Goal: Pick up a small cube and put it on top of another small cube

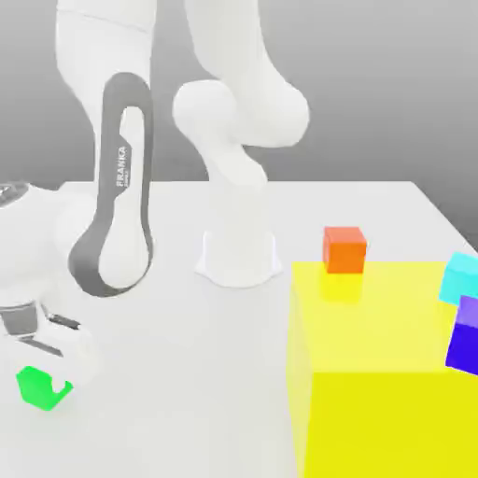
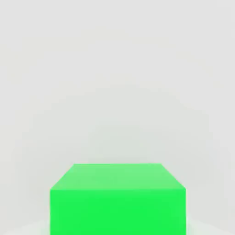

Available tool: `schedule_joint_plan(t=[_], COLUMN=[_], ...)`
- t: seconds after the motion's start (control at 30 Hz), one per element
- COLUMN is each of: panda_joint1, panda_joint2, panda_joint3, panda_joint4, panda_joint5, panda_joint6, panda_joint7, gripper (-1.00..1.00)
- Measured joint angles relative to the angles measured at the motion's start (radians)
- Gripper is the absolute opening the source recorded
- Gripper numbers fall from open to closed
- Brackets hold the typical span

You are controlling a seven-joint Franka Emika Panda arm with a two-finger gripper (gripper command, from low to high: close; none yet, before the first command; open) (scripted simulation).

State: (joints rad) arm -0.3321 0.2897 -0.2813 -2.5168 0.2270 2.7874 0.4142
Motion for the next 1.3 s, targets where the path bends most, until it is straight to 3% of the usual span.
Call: schedule_joint_plan(t=[0.07,0.3,0.8,0.97,1.0,1.2,1.3], panda_joint1=[0.028,0.236,0.576,0.606,0.606,0.606,0.604], panda_joint2=[-0.073,-0.33,-0.876,-0.859,-0.85,-0.846,-0.879], panda_joint3=[-0.012,0.104,0.375,0.407,0.41,0.411,0.407], panda_joint4=[-0.014,-0.041,-0.094,-0.199,-0.213,-0.22,-0.17], panda_joint5=[-0.05,-0.125,-0.148,-0.14,-0.138,-0.14,-0.146], panda_joint6=[-0.056,-0.278,-0.765,-0.64,-0.618,-0.606,-0.688], panda_joint7=[0.028,-0.017,-0.234,-0.256,-0.257,-0.256,-0.255], gripper=[-1.0,-1.0,-1.0,-1.0,1.0,1.0,1.0])
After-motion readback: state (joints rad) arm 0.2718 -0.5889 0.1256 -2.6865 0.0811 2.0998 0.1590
